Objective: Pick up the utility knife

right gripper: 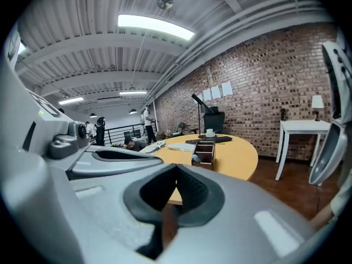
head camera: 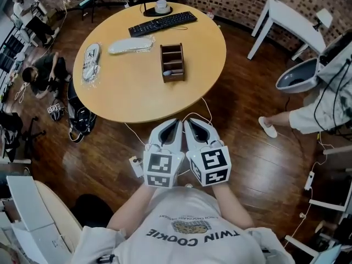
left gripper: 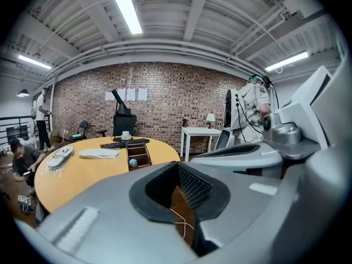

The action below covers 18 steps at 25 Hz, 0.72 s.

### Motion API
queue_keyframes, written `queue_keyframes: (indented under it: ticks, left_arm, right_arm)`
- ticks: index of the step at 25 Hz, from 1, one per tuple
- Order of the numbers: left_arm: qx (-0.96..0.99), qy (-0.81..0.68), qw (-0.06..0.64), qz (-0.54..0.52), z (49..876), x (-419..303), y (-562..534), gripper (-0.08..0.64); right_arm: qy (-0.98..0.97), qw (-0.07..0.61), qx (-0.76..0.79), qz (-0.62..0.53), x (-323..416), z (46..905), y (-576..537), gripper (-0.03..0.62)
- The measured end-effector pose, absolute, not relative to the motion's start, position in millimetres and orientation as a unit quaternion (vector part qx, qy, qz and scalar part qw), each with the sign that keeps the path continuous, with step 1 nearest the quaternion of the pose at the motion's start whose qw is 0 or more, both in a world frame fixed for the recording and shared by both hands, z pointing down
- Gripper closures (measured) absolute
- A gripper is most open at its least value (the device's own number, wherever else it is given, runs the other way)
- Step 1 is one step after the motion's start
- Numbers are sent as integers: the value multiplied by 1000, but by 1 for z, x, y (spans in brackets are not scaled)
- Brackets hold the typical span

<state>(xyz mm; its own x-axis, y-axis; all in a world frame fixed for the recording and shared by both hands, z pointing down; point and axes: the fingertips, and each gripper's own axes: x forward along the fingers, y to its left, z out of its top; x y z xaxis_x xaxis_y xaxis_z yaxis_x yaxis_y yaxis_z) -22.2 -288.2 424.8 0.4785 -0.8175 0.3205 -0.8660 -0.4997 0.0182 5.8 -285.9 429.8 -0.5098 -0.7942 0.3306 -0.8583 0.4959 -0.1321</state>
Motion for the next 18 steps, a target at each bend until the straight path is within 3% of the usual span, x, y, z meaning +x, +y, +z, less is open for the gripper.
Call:
queue_keyframes:
  ticks: [18]
  left_arm:
    - [879, -433, 40, 194, 445, -51, -421, 552]
  right_arm:
    - [-838, 133, 507, 152, -22, 444, -401, 592]
